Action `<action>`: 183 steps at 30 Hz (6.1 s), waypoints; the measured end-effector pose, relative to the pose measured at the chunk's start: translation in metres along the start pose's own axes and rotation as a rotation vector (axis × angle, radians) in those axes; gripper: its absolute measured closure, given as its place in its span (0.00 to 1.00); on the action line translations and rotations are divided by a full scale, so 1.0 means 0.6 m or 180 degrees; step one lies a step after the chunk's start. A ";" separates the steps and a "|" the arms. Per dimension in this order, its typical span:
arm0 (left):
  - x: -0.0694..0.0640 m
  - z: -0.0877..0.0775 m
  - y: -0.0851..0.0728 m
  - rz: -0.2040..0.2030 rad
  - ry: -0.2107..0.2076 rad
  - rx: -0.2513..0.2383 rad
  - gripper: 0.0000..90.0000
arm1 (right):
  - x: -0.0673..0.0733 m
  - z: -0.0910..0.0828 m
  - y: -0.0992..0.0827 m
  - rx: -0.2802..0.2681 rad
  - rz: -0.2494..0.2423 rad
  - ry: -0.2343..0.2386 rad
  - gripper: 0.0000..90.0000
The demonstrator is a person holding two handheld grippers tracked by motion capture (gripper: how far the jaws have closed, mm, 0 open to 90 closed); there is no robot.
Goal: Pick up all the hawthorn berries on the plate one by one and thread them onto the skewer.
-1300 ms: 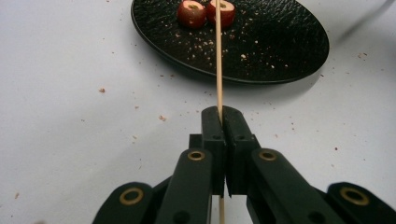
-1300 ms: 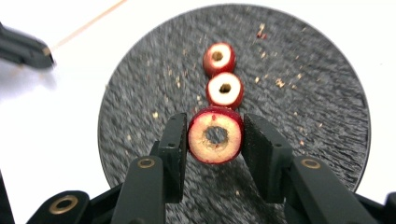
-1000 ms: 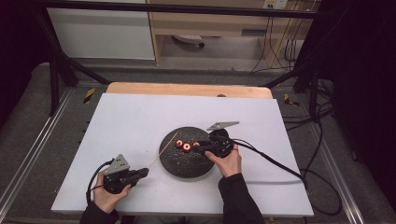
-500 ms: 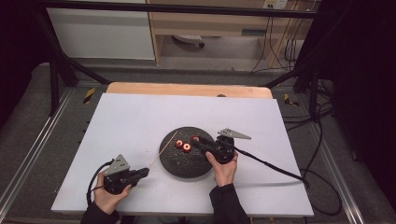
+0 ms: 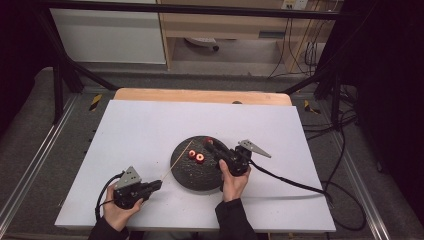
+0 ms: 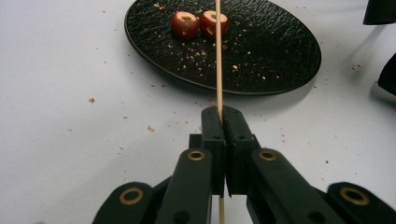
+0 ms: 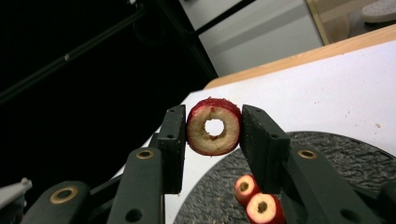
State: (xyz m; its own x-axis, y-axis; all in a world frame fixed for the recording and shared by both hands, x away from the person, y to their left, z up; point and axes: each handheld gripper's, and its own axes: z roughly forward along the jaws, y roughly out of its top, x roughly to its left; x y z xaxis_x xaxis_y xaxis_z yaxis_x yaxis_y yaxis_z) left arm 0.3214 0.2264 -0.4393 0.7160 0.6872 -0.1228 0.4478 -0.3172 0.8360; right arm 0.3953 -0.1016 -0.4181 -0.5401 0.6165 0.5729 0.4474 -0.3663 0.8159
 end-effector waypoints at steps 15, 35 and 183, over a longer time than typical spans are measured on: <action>-0.019 0.012 0.002 0.0031 -0.0078 -0.0008 0.98 | 0.000 0.013 -0.028 -0.0464 0.0330 0.0046 0.69; -0.041 0.028 0.005 0.0094 -0.0072 -0.0072 0.98 | -0.002 0.017 -0.033 -0.0604 0.0538 0.0107 0.69; 0.044 -0.022 -0.016 -0.0179 0.0022 0.0094 0.98 | -0.010 0.158 0.037 0.3110 -0.1831 -0.0249 0.46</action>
State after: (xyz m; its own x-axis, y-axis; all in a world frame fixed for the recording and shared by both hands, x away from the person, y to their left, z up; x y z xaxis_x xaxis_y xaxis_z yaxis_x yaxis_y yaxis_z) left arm 0.3290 0.2563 -0.4437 0.6856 0.7090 -0.1652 0.5029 -0.2972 0.8117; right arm 0.4758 -0.0476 -0.4109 -0.8144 0.5719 0.0987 0.5304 0.6643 0.5267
